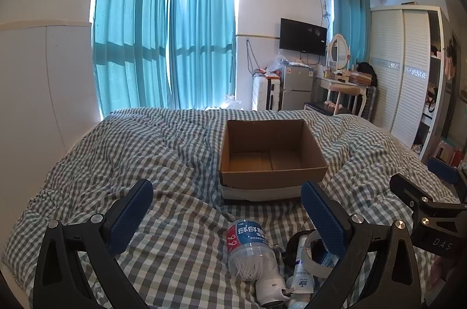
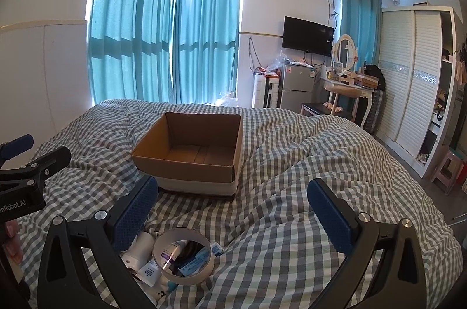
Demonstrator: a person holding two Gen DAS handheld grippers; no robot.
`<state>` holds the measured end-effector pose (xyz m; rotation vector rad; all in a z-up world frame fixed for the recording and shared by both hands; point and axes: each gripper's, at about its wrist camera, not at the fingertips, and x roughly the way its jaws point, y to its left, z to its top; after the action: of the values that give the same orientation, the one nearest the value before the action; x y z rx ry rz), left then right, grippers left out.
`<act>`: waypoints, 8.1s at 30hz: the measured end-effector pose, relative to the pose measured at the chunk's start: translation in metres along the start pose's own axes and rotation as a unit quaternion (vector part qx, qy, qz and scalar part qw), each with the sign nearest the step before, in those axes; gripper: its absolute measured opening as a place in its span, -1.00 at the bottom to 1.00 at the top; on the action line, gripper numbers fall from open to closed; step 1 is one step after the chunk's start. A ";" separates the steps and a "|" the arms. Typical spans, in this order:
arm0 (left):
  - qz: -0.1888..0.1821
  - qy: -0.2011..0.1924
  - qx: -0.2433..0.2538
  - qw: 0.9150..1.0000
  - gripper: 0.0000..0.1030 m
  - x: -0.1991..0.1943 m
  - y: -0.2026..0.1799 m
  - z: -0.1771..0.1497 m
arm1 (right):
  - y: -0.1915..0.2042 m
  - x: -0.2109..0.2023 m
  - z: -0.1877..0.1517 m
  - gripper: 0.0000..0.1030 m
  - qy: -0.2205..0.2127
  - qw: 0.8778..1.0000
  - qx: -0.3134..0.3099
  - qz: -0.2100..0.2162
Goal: Organize objects
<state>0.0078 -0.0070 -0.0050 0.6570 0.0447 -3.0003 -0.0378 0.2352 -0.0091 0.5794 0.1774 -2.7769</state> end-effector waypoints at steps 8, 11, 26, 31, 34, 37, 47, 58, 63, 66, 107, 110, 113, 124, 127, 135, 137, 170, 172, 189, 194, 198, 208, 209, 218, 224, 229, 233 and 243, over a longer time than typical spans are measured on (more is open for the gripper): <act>0.000 0.009 -0.006 1.000 1.00 0.002 0.001 -0.001 | -0.001 -0.001 0.000 1.00 0.000 1.000 0.002 0.002; -0.003 0.012 -0.009 1.000 1.00 0.002 0.002 -0.001 | -0.001 -0.001 -0.001 1.00 0.000 1.000 0.002 0.002; 0.012 0.020 -0.007 1.000 1.00 0.005 0.003 -0.005 | 0.002 0.001 -0.003 1.00 0.003 1.000 -0.003 0.008; 0.007 0.008 -0.007 1.000 1.00 0.000 0.002 -0.003 | 0.002 0.003 -0.005 1.00 0.008 1.000 0.000 0.022; 0.004 0.009 -0.006 1.000 1.00 0.001 0.001 -0.002 | 0.004 0.002 -0.006 1.00 0.007 1.000 -0.005 0.023; 0.002 0.022 -0.011 1.000 1.00 0.004 0.002 -0.002 | 0.006 0.000 -0.005 1.00 0.003 1.000 -0.008 0.023; 0.006 0.020 -0.023 1.000 1.00 0.007 0.006 -0.005 | 0.008 -0.001 -0.005 1.00 0.002 0.999 -0.018 0.031; 0.008 0.012 -0.033 0.999 1.00 0.003 0.008 -0.004 | 0.006 -0.002 -0.002 1.00 0.001 0.999 -0.015 0.045; 0.004 0.028 -0.026 0.999 1.00 0.010 0.005 -0.005 | 0.005 0.004 -0.004 1.00 0.011 0.998 -0.017 0.053; 0.006 0.041 -0.015 0.999 1.00 0.019 0.002 -0.009 | 0.005 0.011 -0.007 1.00 0.020 0.998 -0.018 0.057; -0.070 0.306 0.017 0.949 0.32 0.153 -0.018 -0.088 | 0.038 0.117 -0.086 0.55 0.236 0.954 -0.085 0.162; -0.071 0.299 0.012 0.951 0.31 0.147 -0.016 -0.083 | 0.035 0.114 -0.082 0.55 0.229 0.957 -0.079 0.161; -0.072 0.289 0.012 0.954 0.29 0.141 -0.015 -0.075 | 0.034 0.110 -0.075 0.55 0.220 0.959 -0.079 0.157; -0.040 0.217 0.018 0.975 0.26 0.125 0.010 -0.012 | 0.036 0.096 -0.018 0.55 0.159 0.970 -0.119 0.140; -0.038 0.200 0.023 0.979 0.26 0.129 0.013 0.013 | 0.034 0.100 0.008 0.55 0.139 0.973 -0.122 0.138; -0.043 0.148 0.034 0.988 0.26 0.148 0.011 0.086 | 0.034 0.122 0.087 0.55 0.080 0.980 -0.134 0.124; -0.041 0.136 0.040 0.989 0.26 0.157 0.008 0.102 | 0.033 0.133 0.102 0.55 0.073 0.981 -0.131 0.122; -0.058 0.158 0.107 0.980 0.27 0.329 -0.043 0.090 | 0.025 0.352 0.097 0.55 0.147 0.976 -0.112 0.116; -0.064 0.154 0.105 0.980 0.27 0.326 -0.041 0.092 | 0.025 0.348 0.097 0.56 0.140 0.977 -0.112 0.120; -0.028 0.100 0.109 0.989 0.82 0.219 -0.032 0.135 | 0.003 0.227 0.145 0.88 0.062 0.989 -0.076 0.107; -0.030 0.091 0.100 0.990 0.90 0.173 -0.029 0.143 | -0.001 0.165 0.153 0.88 0.033 0.990 -0.086 0.104; -0.033 0.091 0.098 0.990 0.93 0.143 -0.024 0.137 | -0.007 0.128 0.143 0.88 0.032 0.989 -0.108 0.091; 0.025 0.149 0.080 0.985 0.96 0.108 -0.003 0.056 | -0.016 0.084 0.065 0.88 0.101 0.983 -0.105 0.113; 0.031 0.161 0.079 0.983 0.96 0.109 -0.003 0.044 | -0.012 0.082 0.050 0.88 0.113 0.981 -0.106 0.119; 0.023 0.227 0.061 0.972 0.96 0.117 -0.013 -0.045 | 0.005 0.108 -0.035 0.88 0.193 0.965 -0.099 0.145; -0.008 0.277 0.038 0.960 0.96 0.129 -0.017 -0.077 | 0.004 0.117 -0.057 0.88 0.211 0.959 -0.109 0.158; -0.020 0.288 0.071 0.955 0.93 0.129 -0.029 -0.092 | 0.003 0.124 -0.066 0.88 0.236 0.950 -0.113 0.171; -0.041 0.305 0.062 0.949 0.56 0.132 -0.031 -0.099 | 0.006 0.134 -0.067 0.88 0.268 0.937 -0.131 0.182; -0.097 0.343 0.072 0.931 0.18 0.137 -0.049 -0.110 | 0.038 0.145 -0.085 0.88 0.313 0.883 -0.262 0.231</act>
<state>-0.0743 0.0384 -0.1621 1.7764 -0.0795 -2.7873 -0.1209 0.1761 -0.1481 1.1581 0.7816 -1.8807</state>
